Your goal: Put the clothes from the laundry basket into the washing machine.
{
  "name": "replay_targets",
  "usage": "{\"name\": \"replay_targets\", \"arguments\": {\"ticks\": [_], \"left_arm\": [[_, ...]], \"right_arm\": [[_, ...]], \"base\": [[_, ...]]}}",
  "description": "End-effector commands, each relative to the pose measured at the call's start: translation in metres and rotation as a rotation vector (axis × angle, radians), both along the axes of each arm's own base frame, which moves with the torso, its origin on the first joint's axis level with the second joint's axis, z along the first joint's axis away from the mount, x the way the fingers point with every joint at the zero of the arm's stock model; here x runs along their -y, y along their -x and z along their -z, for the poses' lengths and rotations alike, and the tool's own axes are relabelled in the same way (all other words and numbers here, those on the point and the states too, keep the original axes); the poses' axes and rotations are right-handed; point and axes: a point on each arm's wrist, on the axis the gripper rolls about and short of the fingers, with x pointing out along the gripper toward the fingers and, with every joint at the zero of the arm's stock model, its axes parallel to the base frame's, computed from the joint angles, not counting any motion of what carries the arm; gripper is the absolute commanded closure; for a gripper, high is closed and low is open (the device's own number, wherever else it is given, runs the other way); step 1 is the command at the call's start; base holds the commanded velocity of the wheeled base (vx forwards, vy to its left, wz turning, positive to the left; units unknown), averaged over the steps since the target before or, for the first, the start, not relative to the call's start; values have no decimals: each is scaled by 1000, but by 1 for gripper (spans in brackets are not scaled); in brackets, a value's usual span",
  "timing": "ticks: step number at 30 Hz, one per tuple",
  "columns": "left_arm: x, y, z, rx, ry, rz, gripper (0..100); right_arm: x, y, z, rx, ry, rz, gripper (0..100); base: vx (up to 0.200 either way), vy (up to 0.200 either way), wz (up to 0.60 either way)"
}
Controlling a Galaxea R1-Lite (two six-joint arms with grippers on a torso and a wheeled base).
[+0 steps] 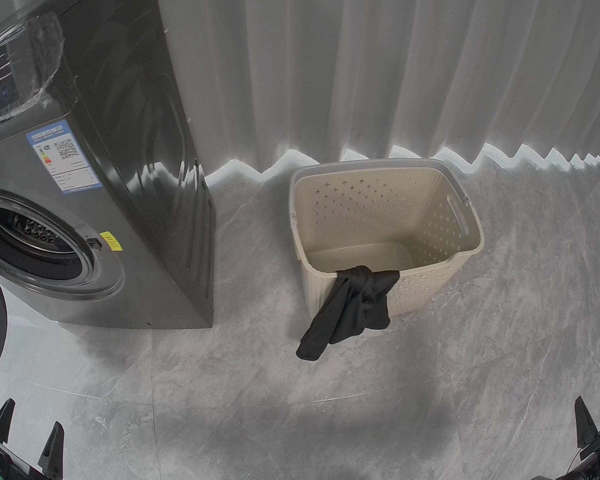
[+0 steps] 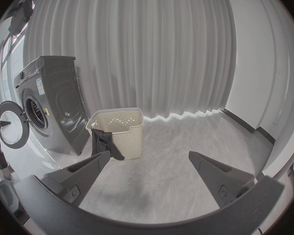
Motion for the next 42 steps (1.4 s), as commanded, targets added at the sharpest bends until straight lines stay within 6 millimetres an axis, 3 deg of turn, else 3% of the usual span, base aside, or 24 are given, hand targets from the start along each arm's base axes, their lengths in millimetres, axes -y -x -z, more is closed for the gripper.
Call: {"name": "replay_targets", "arguments": {"ticks": [1, 5, 23, 35, 42], "left_arm": [[0, 0, 5, -1, 0, -1, 0], [0, 0, 5, -1, 0, 0, 0], [0, 0, 5, -1, -6, 2, 0], [0, 0, 5, -1, -4, 2, 0], [0, 0, 5, -1, -12, 2, 0]], "right_arm": [[0, 0, 5, -1, 0, 0, 0], [0, 0, 5, -1, 0, 0, 0], [0, 0, 5, 0, 0, 0, 0], [0, 0, 5, 0, -1, 0, 0], [0, 0, 5, -2, 2, 0, 0]], "base": [[0, -200, 0], [0, -200, 0], [0, 0, 0], [0, -200, 0], [0, 0, 0]]}}
